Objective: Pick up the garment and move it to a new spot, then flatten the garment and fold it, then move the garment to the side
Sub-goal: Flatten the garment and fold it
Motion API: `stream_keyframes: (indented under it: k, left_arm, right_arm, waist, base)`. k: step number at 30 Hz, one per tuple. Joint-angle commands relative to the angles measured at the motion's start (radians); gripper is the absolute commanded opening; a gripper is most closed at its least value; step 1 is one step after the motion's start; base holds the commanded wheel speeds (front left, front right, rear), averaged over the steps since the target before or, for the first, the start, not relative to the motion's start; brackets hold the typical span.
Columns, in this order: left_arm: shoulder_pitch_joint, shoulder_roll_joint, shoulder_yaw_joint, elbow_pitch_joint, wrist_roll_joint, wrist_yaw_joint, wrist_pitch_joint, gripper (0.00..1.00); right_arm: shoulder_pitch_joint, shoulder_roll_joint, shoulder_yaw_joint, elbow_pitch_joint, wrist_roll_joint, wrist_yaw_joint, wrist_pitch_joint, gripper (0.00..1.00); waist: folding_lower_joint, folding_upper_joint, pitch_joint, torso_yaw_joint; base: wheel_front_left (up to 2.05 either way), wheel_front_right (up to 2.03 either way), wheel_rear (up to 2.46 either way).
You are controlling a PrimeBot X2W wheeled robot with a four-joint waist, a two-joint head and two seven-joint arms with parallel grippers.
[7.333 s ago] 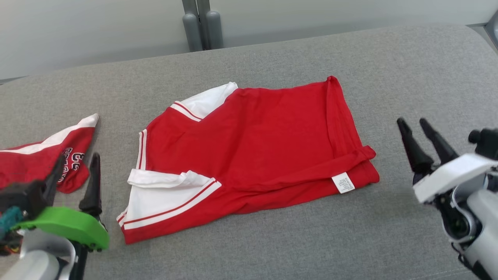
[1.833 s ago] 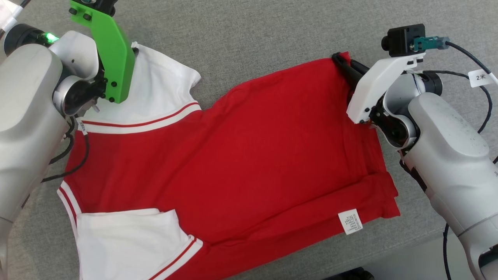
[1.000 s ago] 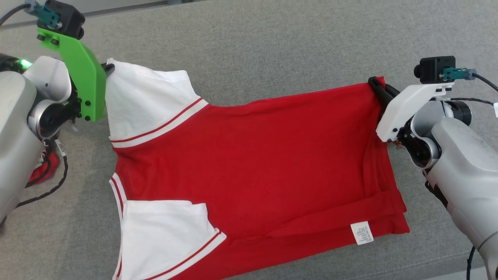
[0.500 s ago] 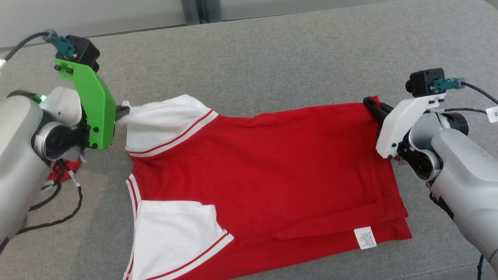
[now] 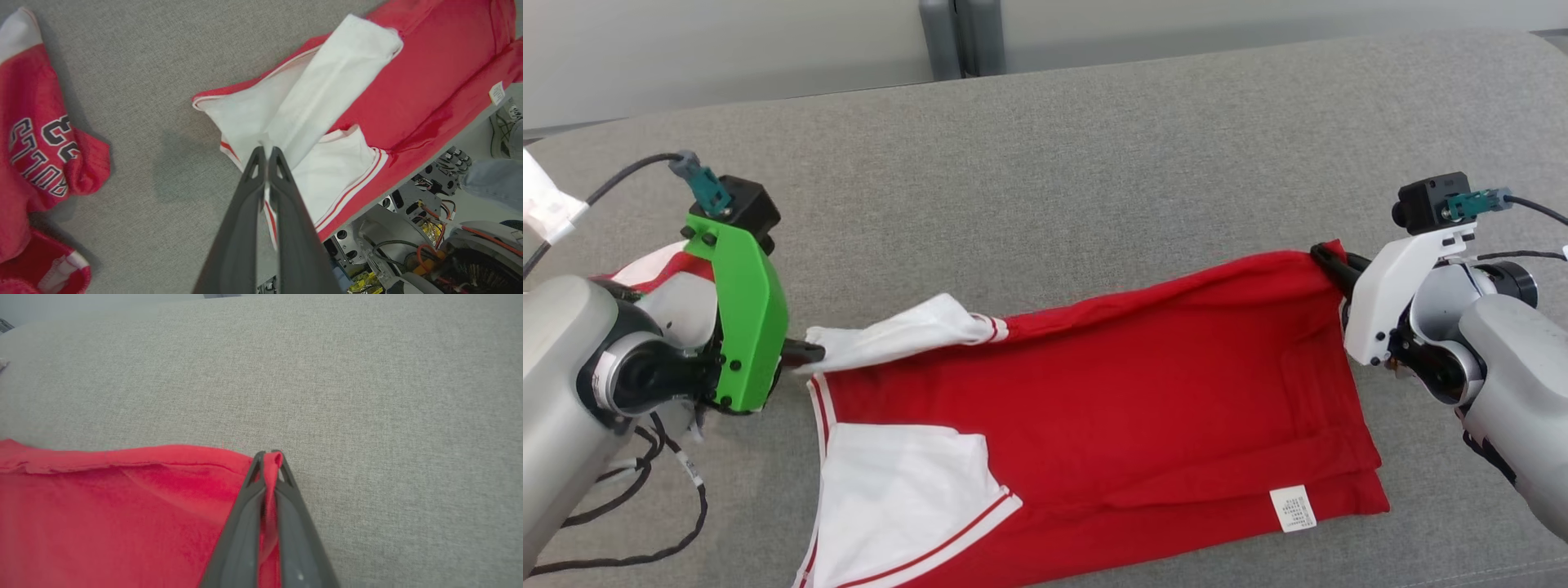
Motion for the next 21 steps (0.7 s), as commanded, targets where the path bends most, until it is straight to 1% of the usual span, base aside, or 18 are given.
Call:
stream_keyframes:
  k: [1,4,8,15,21]
  left_arm:
    - [0.022,0.016,0.0,-0.026,-0.014,0.012,0.013,0.0]
    - [0.048,0.048,-0.01,-0.086,-0.034,0.027,0.048,0.0]
    - [0.074,0.07,-0.024,-0.155,-0.057,0.054,0.084,0.0]
    - [0.115,0.089,-0.043,-0.218,-0.087,0.088,0.125,0.0]
    - [0.142,0.096,-0.054,-0.238,-0.109,0.1,0.138,0.0]
  right_arm:
    - [0.017,-0.009,0.01,-0.006,0.012,0.0,0.009,0.0]
    - [0.028,-0.026,0.039,-0.027,0.028,0.0,0.039,0.0]
    - [0.038,-0.057,0.076,-0.064,0.065,0.0,0.087,0.0]
    - [0.013,-0.117,0.137,-0.116,0.091,0.0,0.14,0.0]
    - [-0.003,-0.133,0.181,-0.114,0.103,0.0,0.154,0.0]
  waist:
    - [0.0,0.0,-0.006,0.002]
    - [0.0,0.0,-0.015,0.003]
    - [0.0,0.0,-0.02,0.005]
    - [0.0,0.0,-0.017,0.003]
    - [0.0,0.0,-0.015,0.003]
  base:
    - [0.0,0.0,0.0]
    - [0.0,0.0,0.0]
    - [0.0,0.0,0.0]
    - [0.0,0.0,0.0]
    - [0.0,0.0,0.0]
